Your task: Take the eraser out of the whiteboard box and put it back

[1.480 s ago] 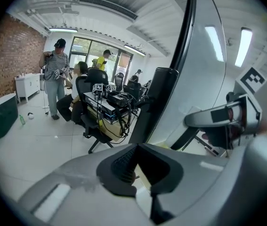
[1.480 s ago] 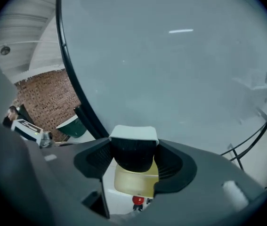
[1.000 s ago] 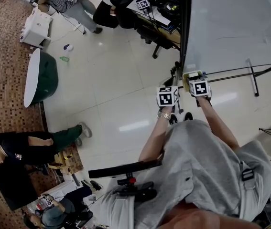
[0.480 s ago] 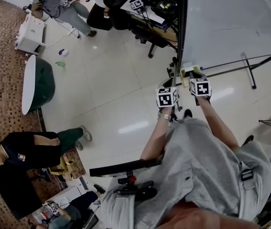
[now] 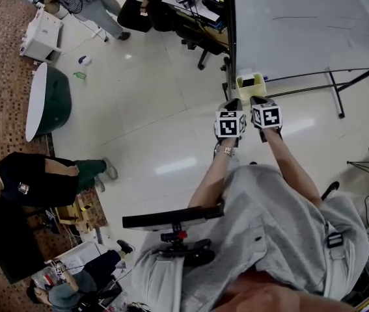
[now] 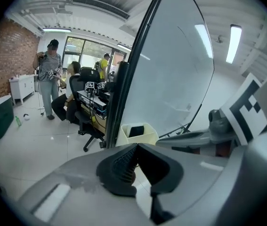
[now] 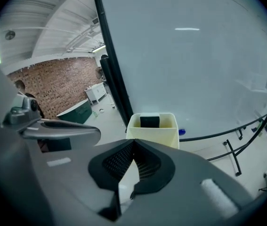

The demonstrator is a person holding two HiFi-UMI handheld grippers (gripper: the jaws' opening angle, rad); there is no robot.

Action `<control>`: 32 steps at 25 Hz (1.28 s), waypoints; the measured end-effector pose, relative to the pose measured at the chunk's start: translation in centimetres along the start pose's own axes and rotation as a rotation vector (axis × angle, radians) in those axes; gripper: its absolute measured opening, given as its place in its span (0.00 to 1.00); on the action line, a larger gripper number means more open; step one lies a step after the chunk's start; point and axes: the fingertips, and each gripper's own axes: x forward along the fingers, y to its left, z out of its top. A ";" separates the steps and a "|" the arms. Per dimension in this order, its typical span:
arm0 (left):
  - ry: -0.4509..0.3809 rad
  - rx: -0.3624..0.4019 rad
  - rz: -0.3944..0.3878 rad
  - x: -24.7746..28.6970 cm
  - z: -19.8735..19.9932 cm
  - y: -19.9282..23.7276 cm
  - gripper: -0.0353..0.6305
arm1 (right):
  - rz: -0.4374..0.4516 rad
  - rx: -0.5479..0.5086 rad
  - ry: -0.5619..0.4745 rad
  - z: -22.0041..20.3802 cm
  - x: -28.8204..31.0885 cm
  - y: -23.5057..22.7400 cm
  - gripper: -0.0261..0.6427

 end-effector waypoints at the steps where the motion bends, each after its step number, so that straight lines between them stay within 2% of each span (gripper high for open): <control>1: -0.005 -0.005 0.015 -0.3 -0.2 -0.5 0.06 | 0.019 -0.006 0.006 -0.5 -0.4 0.2 0.04; 6: 0.010 -0.030 0.095 -2.4 -3.9 -3.2 0.06 | 0.122 -0.002 0.037 -4.0 -2.9 1.9 0.04; 9: 0.033 -0.050 0.097 -3.7 -6.8 -5.6 0.06 | 0.170 -0.002 0.060 -6.6 -4.5 2.9 0.04; 13: 0.013 -0.052 0.116 -5.4 -7.5 -6.5 0.06 | 0.210 -0.055 0.079 -8.7 -6.2 4.1 0.04; 17: -0.010 -0.046 0.112 -6.1 -7.0 -6.7 0.06 | 0.217 -0.080 0.064 -8.6 -7.2 4.6 0.04; 23: -0.030 -0.022 0.074 -6.5 -5.7 -7.7 0.06 | 0.214 -0.055 0.006 -5.7 -8.2 4.7 0.04; 32: -0.026 -0.003 0.064 -6.5 -5.4 -7.2 0.06 | 0.196 -0.073 0.003 -5.3 -8.7 5.3 0.04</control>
